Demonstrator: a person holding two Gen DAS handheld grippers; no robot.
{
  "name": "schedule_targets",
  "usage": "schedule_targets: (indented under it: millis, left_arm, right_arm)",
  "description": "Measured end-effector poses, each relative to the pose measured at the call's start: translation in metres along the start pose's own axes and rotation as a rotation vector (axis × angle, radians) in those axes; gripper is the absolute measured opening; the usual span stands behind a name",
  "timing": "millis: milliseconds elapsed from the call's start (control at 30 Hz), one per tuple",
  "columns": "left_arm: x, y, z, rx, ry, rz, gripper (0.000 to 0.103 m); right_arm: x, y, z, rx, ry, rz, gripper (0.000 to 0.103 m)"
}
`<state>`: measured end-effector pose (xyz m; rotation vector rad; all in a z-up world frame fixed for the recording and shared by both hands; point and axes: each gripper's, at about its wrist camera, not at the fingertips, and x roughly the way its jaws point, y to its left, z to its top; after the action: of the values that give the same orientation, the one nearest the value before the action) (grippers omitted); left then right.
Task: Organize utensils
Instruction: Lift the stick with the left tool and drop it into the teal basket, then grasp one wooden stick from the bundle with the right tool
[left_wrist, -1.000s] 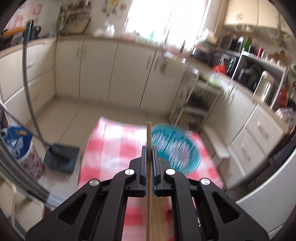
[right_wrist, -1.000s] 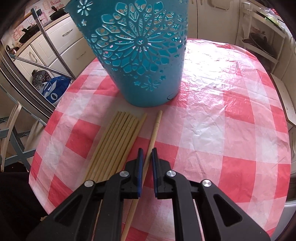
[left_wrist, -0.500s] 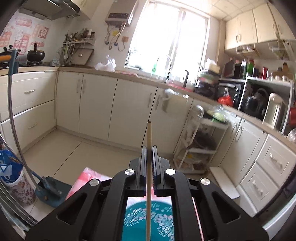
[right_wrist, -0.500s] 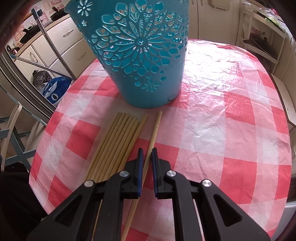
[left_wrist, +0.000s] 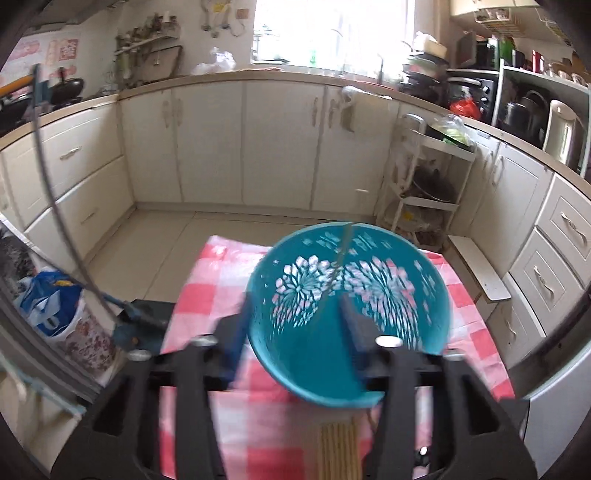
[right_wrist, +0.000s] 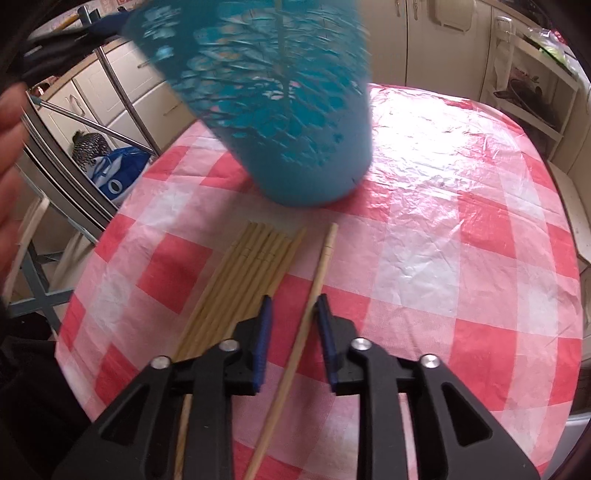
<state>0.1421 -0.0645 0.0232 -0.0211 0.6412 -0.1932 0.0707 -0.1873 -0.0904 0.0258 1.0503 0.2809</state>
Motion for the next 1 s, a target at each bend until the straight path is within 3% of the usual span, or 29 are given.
schedule_targets:
  millis: [167,433,733,833,1000]
  left_arm:
    - [-0.032,0.018,-0.016,-0.022,-0.041,-0.012,0.071]
    - [-0.018,0.05,-0.025,-0.137,0.029,-0.052,0.071]
    - [-0.004,0.07,-0.033,-0.207,0.1,-0.064,0.071]
    - [-0.001,0.069,-0.034,-0.207,0.108,-0.054,0.071]
    - [-0.003,0.063,-0.034,-0.169,0.091,-0.007,0.071]
  right_arm:
    - [-0.001,-0.004,-0.002,0.027,-0.015,-0.001,0.008]
    - [-0.001,0.0,-0.003,0.057,-0.027,-0.011,0.007]
    - [-0.013,-0.018,-0.009,0.198,-0.024,0.166,0.006]
    - [-0.039,-0.024,-0.012,0.244,-0.071,0.235,0.006]
    - [-0.102,-0.031,-0.01,0.331,-0.234,0.404,0.006]
